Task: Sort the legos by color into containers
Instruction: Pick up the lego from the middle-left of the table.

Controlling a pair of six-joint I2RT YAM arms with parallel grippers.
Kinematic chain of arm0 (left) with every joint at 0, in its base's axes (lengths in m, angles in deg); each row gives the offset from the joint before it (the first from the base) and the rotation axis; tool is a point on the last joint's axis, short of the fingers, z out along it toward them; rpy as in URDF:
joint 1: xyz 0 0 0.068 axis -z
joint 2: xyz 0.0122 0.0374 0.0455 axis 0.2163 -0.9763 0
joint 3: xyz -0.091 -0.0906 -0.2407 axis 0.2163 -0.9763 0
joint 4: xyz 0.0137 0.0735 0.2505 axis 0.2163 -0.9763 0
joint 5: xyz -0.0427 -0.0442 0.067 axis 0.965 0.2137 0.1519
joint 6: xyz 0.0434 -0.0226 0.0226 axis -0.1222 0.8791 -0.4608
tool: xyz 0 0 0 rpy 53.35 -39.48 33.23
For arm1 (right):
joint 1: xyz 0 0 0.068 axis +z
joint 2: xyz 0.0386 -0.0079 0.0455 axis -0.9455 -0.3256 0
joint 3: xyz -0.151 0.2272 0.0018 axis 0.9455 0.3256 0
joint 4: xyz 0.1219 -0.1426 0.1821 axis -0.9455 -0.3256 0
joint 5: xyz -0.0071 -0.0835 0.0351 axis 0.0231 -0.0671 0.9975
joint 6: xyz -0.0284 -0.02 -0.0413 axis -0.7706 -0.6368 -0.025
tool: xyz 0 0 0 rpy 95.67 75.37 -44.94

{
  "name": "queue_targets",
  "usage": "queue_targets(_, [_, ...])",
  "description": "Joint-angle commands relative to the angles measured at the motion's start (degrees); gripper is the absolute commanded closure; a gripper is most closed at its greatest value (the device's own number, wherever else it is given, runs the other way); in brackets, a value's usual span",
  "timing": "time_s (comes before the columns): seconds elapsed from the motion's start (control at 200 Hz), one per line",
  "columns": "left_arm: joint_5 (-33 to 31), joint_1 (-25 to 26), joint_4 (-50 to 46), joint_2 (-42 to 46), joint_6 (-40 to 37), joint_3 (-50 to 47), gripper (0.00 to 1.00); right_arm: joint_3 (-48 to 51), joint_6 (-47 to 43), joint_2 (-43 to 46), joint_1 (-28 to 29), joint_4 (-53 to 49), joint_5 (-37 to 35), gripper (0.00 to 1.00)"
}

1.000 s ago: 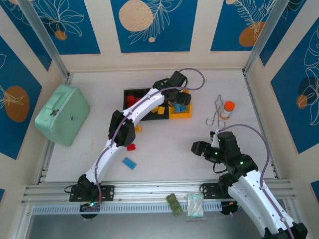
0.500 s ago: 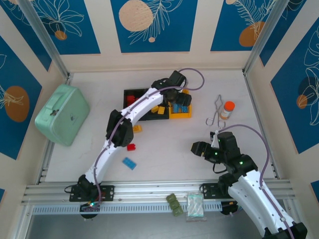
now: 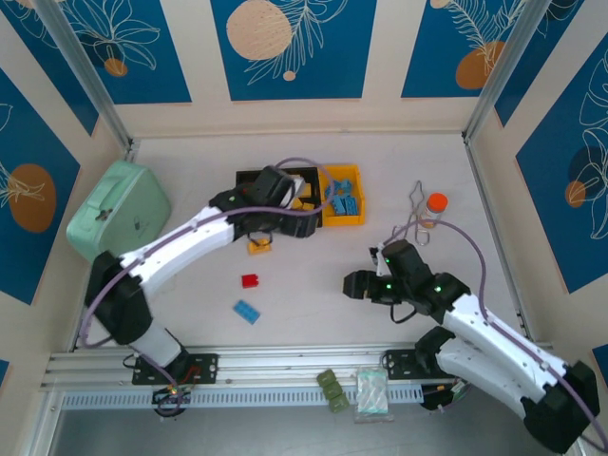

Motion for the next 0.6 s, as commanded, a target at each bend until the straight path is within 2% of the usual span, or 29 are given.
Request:
queue_targets(0.0, [-3.38, -0.60, -1.22, 7.21, 4.39, -8.72, 0.25, -3.74, -1.05, -5.17, 3.66, 4.66, -3.28, 0.31])
queue_targets(0.18, [-6.02, -1.29, -3.95, 20.86, 10.31, -22.86, 0.25, -7.59, -1.25, -13.72, 7.85, 8.16, -4.90, 0.31])
queue_targets(0.3, [-5.06, -1.25, -5.71, 27.17, 13.33, -29.16, 0.24, -9.20, -1.43, -17.65, 9.27, 9.81, -4.86, 0.30])
queue_targets(0.46, [-0.31, -0.88, -6.35, 30.02, 12.51, -34.74, 0.19, -9.86, -2.75, -19.65, 9.61, 10.35, -3.74, 0.29])
queue_targets(0.595, [0.31, -0.35, -8.67, 29.86, 11.60, -36.75, 0.16, -8.74, -3.93, -18.09, 8.27, 8.68, -2.06, 0.28])
